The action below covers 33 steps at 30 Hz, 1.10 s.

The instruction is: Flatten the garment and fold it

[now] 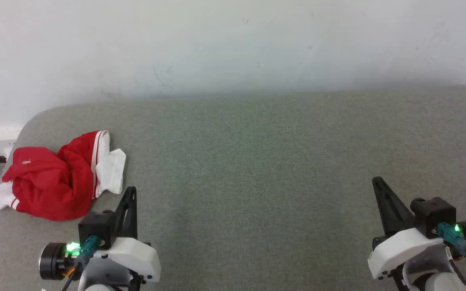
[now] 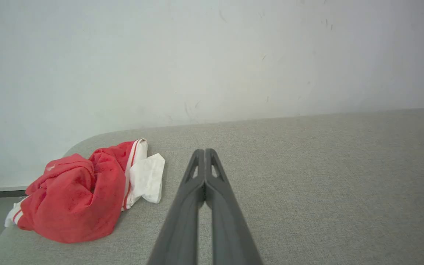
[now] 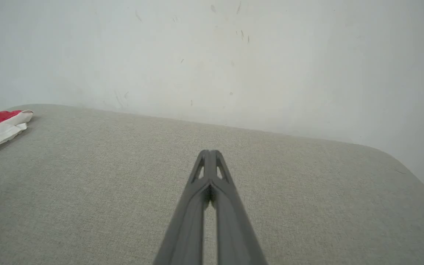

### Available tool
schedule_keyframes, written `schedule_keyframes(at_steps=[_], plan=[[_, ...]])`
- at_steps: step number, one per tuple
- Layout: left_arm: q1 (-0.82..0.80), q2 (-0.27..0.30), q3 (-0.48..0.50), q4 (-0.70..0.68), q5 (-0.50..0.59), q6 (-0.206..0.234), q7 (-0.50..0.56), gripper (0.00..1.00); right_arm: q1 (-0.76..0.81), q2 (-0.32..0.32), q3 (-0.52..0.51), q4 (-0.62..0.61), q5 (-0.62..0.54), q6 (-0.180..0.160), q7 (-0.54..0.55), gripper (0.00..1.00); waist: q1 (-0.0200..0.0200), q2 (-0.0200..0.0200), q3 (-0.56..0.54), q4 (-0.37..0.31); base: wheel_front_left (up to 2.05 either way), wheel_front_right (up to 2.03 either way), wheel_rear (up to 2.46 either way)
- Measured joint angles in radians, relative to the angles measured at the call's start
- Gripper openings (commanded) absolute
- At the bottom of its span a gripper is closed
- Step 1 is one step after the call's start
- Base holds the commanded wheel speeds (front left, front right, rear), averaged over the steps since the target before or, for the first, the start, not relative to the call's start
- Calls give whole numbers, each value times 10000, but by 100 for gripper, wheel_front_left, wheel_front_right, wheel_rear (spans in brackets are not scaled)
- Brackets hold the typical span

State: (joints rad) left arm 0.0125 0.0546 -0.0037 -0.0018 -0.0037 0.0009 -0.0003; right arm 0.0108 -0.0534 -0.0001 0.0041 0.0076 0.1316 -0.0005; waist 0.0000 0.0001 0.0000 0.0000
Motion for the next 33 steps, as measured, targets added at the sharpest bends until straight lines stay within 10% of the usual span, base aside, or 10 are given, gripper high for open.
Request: schedule_keyframes(at_steps=[22, 23, 33], plan=[[0, 0, 0, 0, 0, 0, 0, 0, 0, 0, 0, 0, 0, 0, 0, 0, 0, 0, 0, 0, 0, 0, 0], [2, 2, -2, 0, 0, 0, 0, 100, 2, 0, 0, 2, 2, 0, -2, 100, 0, -2, 0, 0, 0, 0, 0], [9, 6, -8, -2, -6, 0, -17, 100, 4, -6, -59, 54, 35, 0, -19, 100, 0, -2, 0, 6, 0, 0, 0]])
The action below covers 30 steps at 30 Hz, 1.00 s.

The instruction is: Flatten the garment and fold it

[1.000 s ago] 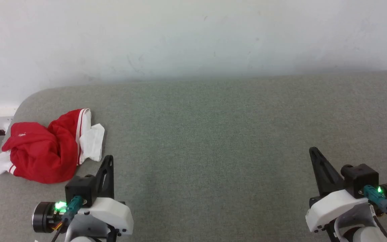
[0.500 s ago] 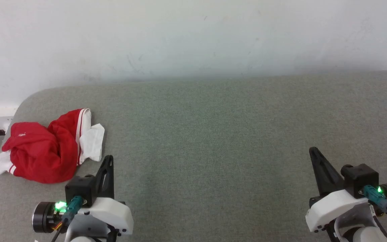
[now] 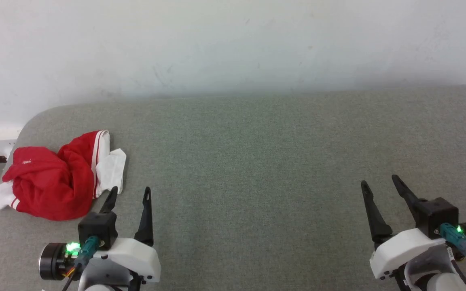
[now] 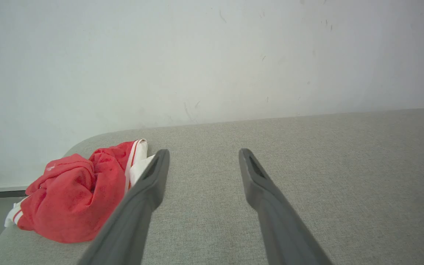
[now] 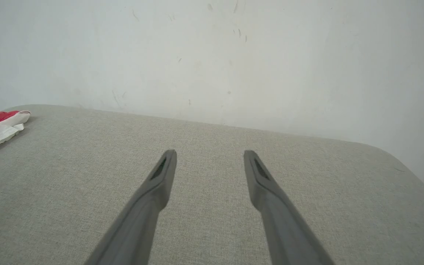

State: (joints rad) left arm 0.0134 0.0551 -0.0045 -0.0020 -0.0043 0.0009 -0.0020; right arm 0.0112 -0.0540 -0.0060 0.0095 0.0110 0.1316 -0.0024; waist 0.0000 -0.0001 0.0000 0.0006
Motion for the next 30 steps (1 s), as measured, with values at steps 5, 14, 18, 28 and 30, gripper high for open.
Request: schedule_keyframes(at_steps=[5, 14, 18, 28, 30], plan=[[7, 0, 0, -6, -33, 0, -94, 100, 3, 0, -144, 58, 104, 0, -104, 100, 0, 0, -11, 8, 0, 0, 0], [81, 0, 4, -27, -134, -2, -290, 100, 6, -2, -353, 219, 230, 0, -297, 100, 0, 0, -42, 9, 0, 0, 0], [98, 0, 4, -38, -228, -2, -355, 100, 8, -2, -458, 309, 290, 0, -378, 100, 0, 0, -49, 6, 0, 0, 0], [219, 0, 10, -73, -345, -6, -604, 100, 10, 0, -706, 462, 345, 0, -568, 100, 0, 0, -15, 16, 0, 0, 0], [220, 0, 17, -84, -382, -6, -619, 100, 10, 0, -750, 481, 347, 0, -629, 100, 0, 0, -2, 29, 0, 0, 0]])
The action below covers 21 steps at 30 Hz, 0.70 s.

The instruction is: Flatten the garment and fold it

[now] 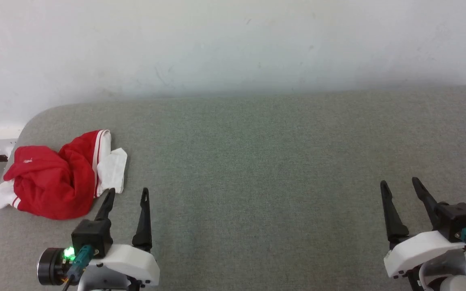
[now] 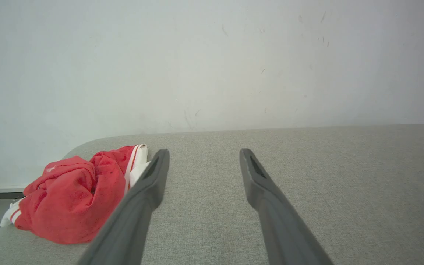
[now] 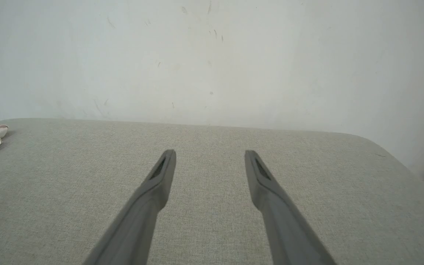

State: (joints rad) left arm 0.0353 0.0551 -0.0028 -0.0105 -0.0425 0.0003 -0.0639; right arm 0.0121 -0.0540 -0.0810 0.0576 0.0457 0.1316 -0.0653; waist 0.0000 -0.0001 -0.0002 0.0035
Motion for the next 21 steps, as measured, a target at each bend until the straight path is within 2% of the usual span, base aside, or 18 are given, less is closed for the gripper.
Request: schedule_keyframes(at_steps=[21], plan=[[74, 0, 71, -71, -232, 105, -437, 100, -9, 2, -46, 222, 73, 0, -431, 100, 0, 0, 110, 665, 0, 0, 0]])
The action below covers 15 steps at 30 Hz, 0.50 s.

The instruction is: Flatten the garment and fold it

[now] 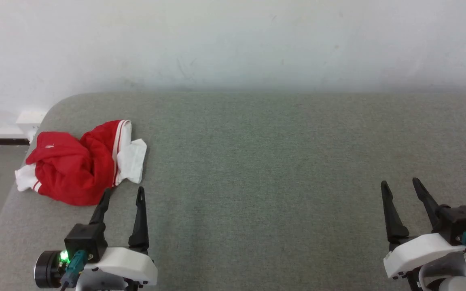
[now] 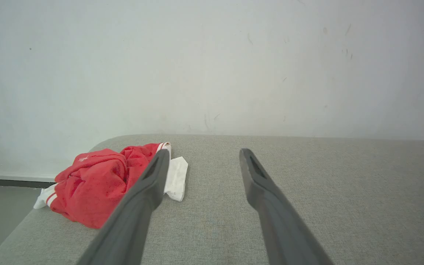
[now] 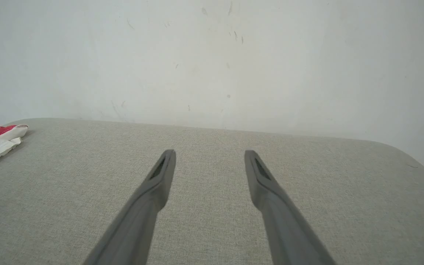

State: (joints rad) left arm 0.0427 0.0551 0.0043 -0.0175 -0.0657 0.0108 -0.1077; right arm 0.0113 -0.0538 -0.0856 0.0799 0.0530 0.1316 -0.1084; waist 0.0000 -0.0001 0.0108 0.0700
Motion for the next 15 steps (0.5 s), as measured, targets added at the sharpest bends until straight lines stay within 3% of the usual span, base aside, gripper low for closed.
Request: schedule_keyframes(at_steps=[15], plan=[[172, -2, 4, -40, -174, 84, -313, 100, -2, 0, 123, 173, -6, 0, -284, 100, 0, 0, 37, 923, 0, 0, 0]])
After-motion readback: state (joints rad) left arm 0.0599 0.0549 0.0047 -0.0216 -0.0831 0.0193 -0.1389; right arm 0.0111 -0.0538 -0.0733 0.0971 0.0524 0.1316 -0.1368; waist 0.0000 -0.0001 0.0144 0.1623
